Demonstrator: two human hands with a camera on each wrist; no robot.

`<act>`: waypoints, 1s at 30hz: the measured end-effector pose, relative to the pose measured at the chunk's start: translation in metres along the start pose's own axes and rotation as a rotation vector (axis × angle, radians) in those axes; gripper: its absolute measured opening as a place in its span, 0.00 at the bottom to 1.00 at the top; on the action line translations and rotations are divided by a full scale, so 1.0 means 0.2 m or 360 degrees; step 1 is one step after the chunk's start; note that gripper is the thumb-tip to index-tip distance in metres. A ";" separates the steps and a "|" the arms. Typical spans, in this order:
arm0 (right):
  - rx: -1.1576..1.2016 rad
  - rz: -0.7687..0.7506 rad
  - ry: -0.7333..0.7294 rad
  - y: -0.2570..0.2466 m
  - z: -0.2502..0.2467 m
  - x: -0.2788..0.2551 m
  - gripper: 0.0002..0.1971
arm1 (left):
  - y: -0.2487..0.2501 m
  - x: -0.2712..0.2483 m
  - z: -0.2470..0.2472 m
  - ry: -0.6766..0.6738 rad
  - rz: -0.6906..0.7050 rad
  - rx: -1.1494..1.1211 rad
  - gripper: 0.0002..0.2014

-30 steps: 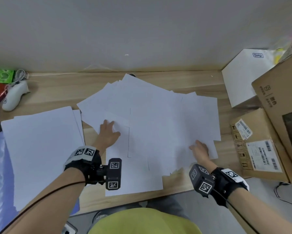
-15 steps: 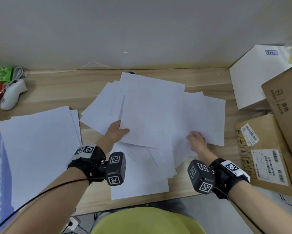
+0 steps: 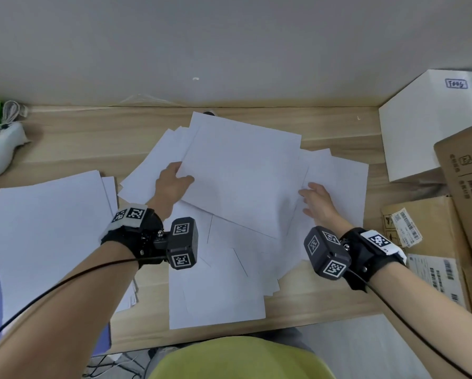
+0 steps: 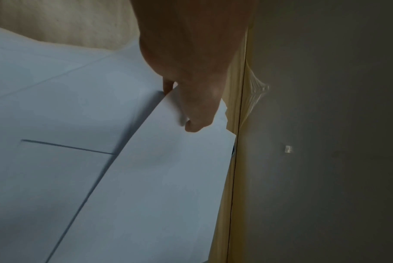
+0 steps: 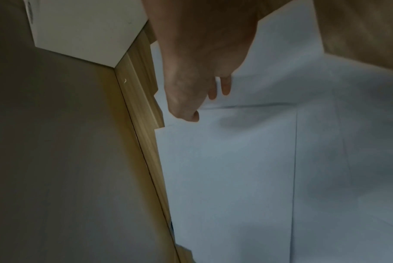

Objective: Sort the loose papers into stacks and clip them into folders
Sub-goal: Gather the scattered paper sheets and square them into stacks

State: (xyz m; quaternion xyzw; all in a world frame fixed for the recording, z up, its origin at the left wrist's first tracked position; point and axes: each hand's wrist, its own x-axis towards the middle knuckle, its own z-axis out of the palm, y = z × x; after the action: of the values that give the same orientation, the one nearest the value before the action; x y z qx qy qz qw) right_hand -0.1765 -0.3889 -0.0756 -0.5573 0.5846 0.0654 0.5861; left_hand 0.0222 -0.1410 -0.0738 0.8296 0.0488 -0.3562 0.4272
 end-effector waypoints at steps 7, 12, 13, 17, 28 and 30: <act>0.0044 0.0044 0.0043 -0.01 0.04 0.00 0.32 | -0.02 -0.02 0.08 0.0035 -0.0194 -0.0217 0.31; 0.0120 0.0123 0.0111 0.08 0.00 -0.05 0.31 | -0.12 -0.08 0.08 -0.0181 -0.0202 -0.0221 0.15; 0.0109 0.0099 0.0094 0.11 0.00 -0.06 0.26 | -0.14 -0.09 0.08 -0.0191 -0.0177 -0.0236 0.12; 0.0040 0.0101 -0.0057 0.20 -0.03 -0.14 0.04 | -0.23 -0.13 0.02 -0.0208 -0.0043 -0.0087 0.18; -0.0633 -0.0430 -0.0047 0.13 0.21 -0.36 0.42 | -0.30 -0.34 -0.35 -0.0640 0.0222 0.0384 0.19; -0.0740 -0.0555 -0.0172 0.07 0.31 -0.46 0.36 | -0.28 -0.41 -0.43 -0.0667 0.0310 0.0376 0.16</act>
State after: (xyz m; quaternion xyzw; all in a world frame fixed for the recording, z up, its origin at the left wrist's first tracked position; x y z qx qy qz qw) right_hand -0.1776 -0.2860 -0.0327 -0.7644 0.4172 0.1255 0.4753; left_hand -0.0131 -0.0235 -0.0270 0.7826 -0.1630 -0.4807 0.3604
